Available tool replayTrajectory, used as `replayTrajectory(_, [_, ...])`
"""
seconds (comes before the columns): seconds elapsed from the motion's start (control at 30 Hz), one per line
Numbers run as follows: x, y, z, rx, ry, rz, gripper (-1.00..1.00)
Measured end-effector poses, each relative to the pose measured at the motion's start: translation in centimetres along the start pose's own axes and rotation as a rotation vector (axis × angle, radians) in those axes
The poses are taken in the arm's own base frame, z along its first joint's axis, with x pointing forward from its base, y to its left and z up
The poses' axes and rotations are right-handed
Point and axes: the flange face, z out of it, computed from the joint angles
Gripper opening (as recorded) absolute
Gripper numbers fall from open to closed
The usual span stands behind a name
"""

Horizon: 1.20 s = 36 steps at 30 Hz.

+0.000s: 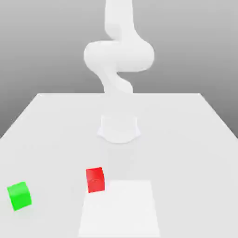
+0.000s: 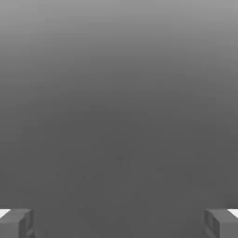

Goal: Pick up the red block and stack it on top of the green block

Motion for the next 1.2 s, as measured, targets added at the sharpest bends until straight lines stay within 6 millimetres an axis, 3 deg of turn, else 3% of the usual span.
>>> replayTrajectory(0.13, [-1.9, 3.8, 9.7, -0.119, -0.094, -0.058, 0.0])
replayTrajectory(0.3, [-6.1, 10.7, 19.6, -0.246, -0.233, -0.119, 0.0])
replayTrajectory(0.43, [-11.1, 17.6, 25.7, -0.334, -0.37, -0.162, 0.0])
replayTrajectory(0.6, [-19.2, 26.8, 31.5, -0.419, -0.556, -0.205, 0.0])
replayTrajectory(0.77, [-22.3, 29.8, 35.0, -0.431, -0.58, -0.212, 0.0])
replayTrajectory(0.8, [-22.7, 30.3, 35.5, -0.432, -0.58, -0.212, -1.0])
replayTrajectory(1.03, [-22.9, 30.4, 35.6, -0.432, -0.582, -0.211, -1.0])
replayTrajectory(1.2, [-21.0, 28.7, 33.1, -0.432, -0.582, -0.21, -1.0])
